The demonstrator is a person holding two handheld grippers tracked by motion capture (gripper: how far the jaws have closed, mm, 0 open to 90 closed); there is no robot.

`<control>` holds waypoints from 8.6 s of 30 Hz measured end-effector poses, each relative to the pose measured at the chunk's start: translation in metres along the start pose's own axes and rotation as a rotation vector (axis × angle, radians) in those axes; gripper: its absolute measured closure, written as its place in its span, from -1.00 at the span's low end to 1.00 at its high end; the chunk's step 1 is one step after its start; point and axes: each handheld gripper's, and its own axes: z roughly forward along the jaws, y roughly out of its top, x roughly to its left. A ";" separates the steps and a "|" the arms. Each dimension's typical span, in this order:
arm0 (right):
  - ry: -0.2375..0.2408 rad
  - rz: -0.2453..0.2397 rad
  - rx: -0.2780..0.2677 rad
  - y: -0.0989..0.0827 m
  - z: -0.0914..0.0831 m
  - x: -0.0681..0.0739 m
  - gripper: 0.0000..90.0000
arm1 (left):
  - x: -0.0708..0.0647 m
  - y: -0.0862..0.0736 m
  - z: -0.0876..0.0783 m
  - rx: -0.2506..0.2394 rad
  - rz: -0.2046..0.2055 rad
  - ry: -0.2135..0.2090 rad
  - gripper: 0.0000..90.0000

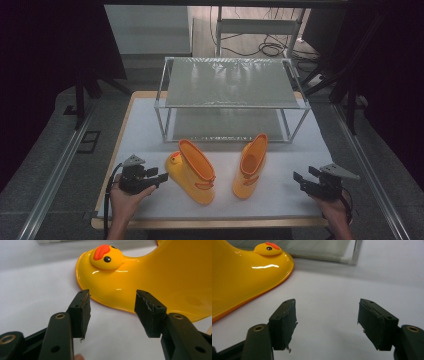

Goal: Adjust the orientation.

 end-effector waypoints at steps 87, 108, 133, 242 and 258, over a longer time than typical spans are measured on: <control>-0.036 0.043 0.004 -0.008 0.006 0.001 -0.21 | -0.072 -0.068 -0.002 -0.103 0.120 0.147 0.91; -0.037 0.045 0.008 -0.009 0.005 -0.003 -0.21 | -0.119 -0.030 0.039 0.075 0.257 -0.044 0.36; -0.044 0.055 0.001 -0.011 0.001 -0.007 -0.21 | -0.130 0.007 0.057 0.234 0.244 -0.187 0.11; -0.057 0.065 -0.005 -0.011 0.000 -0.014 -0.21 | -0.204 0.210 0.101 0.487 0.212 -0.209 0.92; -0.053 0.065 -0.004 -0.011 0.000 -0.013 -0.21 | -0.205 0.208 0.034 0.469 0.308 -0.174 0.92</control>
